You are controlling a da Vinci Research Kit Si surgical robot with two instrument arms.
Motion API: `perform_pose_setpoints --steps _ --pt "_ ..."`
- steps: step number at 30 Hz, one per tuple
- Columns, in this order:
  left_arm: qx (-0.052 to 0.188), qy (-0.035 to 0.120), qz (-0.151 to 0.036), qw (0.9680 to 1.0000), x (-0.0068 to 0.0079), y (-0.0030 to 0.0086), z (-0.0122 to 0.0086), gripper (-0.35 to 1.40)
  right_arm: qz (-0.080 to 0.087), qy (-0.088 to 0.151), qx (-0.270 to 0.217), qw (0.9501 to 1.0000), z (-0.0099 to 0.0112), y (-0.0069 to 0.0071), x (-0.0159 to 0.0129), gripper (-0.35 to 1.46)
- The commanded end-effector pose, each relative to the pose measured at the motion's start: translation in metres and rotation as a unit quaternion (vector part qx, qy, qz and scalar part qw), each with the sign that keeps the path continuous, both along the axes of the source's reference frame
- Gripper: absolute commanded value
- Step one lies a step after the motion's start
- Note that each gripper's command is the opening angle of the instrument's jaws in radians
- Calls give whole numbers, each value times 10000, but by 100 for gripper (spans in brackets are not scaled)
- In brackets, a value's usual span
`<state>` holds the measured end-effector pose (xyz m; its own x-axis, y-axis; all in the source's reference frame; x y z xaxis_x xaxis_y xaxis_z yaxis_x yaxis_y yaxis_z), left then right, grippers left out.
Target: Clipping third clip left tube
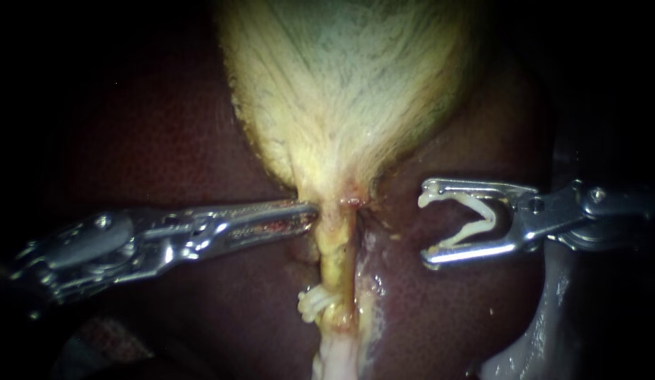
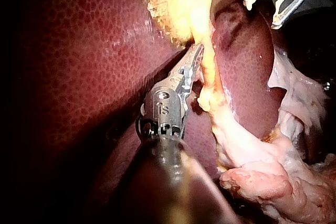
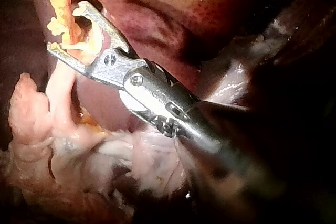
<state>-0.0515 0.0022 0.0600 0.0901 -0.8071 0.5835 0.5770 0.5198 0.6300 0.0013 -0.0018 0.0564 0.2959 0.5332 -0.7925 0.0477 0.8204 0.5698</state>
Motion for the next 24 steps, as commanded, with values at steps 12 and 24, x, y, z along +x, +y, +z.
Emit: perform_pose_setpoints --steps 12,24 --pt "1 -1 4 10000 3 -1 -2 -35 -25 18 0 10000 2 -3 7 60" --pt "-56 66 -28 10000 43 -10 -13 -35 -160 62 309 9994 50 -58 76 60"
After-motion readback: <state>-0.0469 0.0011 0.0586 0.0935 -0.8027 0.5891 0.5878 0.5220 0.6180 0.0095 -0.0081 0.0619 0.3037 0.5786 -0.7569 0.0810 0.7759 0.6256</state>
